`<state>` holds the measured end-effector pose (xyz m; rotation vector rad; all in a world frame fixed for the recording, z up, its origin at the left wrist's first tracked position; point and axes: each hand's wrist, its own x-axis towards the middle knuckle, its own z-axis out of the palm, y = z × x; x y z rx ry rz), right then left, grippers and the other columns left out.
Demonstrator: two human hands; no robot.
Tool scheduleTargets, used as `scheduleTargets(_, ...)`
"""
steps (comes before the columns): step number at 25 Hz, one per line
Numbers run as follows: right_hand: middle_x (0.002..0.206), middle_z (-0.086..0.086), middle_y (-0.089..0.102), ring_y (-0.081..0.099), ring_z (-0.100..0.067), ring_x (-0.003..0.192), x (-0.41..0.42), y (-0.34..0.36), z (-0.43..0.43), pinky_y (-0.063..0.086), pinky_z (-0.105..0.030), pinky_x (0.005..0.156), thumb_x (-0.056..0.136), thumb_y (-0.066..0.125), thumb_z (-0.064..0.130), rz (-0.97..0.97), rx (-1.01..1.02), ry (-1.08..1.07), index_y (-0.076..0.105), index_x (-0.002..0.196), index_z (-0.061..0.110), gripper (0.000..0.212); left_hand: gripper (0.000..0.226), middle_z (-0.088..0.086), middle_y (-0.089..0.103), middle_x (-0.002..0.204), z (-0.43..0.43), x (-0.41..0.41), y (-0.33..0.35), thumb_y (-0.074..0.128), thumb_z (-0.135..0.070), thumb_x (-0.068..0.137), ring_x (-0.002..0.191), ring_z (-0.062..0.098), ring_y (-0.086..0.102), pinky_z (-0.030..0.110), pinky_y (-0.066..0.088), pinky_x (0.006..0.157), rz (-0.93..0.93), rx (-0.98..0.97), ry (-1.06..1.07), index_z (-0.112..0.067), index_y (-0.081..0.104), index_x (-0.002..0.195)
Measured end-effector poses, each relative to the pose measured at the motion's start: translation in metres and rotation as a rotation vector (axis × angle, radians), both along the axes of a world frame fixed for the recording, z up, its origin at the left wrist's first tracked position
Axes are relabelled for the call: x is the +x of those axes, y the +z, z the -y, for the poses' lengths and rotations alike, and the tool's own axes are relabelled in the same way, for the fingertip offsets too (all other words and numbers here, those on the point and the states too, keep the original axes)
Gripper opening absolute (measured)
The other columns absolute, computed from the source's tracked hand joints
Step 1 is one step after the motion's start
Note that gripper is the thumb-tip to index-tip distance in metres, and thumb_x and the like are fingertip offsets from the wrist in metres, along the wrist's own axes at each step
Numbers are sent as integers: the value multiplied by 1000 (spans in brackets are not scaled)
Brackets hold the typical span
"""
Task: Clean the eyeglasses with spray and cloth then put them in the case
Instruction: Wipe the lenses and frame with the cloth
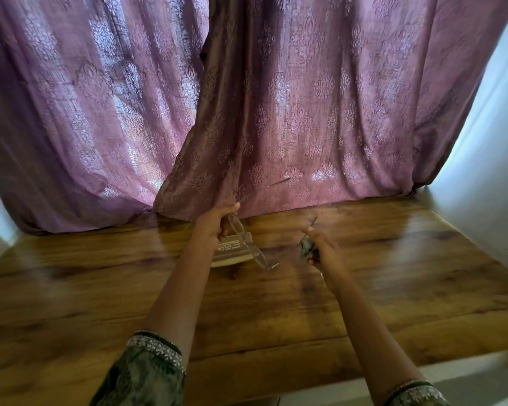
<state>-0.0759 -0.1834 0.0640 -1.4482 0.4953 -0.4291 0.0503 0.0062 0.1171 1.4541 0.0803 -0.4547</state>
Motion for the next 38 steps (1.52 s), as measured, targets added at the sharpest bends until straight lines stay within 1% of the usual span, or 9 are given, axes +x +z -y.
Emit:
scheduleTargets(5, 55, 8, 55, 48, -9, 51, -5, 16, 1, 33, -26, 53, 92, 51, 29, 142, -102, 69, 70, 66, 25, 32, 22, -10, 56, 40, -5, 5, -5, 68, -30, 77, 48, 4, 42, 18, 33, 45, -243, -12, -70, -18, 59, 62)
scheduleTargets(11, 56, 4, 50, 41, -9, 48, -10, 43, -7, 26, -26, 49, 85, 51, 37, 286, -135, 187, 62, 63, 23, 28, 20, -10, 60, 74, -1, 0, -17, 66, -35, 76, 82, 13, 58, 34, 36, 76, -467, -57, -187, -24, 61, 61)
scheduleTargets(14, 60, -2, 51, 44, -7, 48, -9, 54, -10, 30, -23, 47, 81, 58, 46, 344, -147, 258, 63, 65, 19, 31, 19, -11, 61, 77, 0, -3, -21, 61, -36, 79, 85, 15, 59, 39, 33, 89, -489, -38, -224, -24, 63, 65)
scheduleTargets(16, 57, 3, 56, 48, -4, 47, -8, 59, -12, 36, -15, 44, 90, 52, 31, 352, -114, 284, 62, 67, 13, 31, 20, -8, 61, 80, 0, -6, -22, 56, -36, 82, 82, 15, 58, 38, 34, 90, -457, 3, -208, -23, 64, 70)
scheduleTargets(19, 49, 9, 57, 52, -2, 43, -3, 60, -11, 38, -12, 39, 95, 44, 15, 298, -100, 272, 59, 71, 8, 29, 20, -6, 59, 81, 2, -12, -16, 52, -29, 88, 73, 10, 54, 23, 50, 60, -326, -28, -75, -18, 61, 74)
scheduleTargets(21, 48, 9, 58, 51, -1, 42, 0, 56, -10, 34, -11, 37, 94, 46, 16, 284, -102, 231, 61, 71, 9, 29, 15, -5, 60, 80, 4, -13, -16, 55, -22, 89, 70, 7, 54, 17, 46, 42, -204, -81, 24, -18, 60, 76)
scheduleTargets(26, 46, 9, 58, 48, 0, 42, 5, 45, -8, 34, -11, 38, 94, 47, 16, 297, 22, 66, 61, 69, 9, 30, 9, -14, 64, 84, 6, -19, -19, 63, -22, 84, 82, 6, 59, 25, 50, 77, 443, 136, 85, -25, 69, 90)
scheduleTargets(29, 48, 7, 61, 54, 0, 45, 6, 40, -9, 37, -11, 39, 94, 49, 16, 294, 170, -15, 61, 69, 11, 28, 19, -13, 67, 86, 12, -39, -10, 68, -22, 80, 78, -6, 58, 7, 46, 74, 771, 293, -46, -21, 70, 99)
scheduleTargets(38, 48, 4, 62, 50, -1, 38, 8, 37, -9, 37, -10, 37, 96, 45, 18, 282, 356, -15, 59, 72, 10, 28, 22, 8, 74, 86, 25, -54, -21, 65, -13, 82, 71, 14, 66, 37, 57, 78, 972, 485, -175, -12, 70, 103)
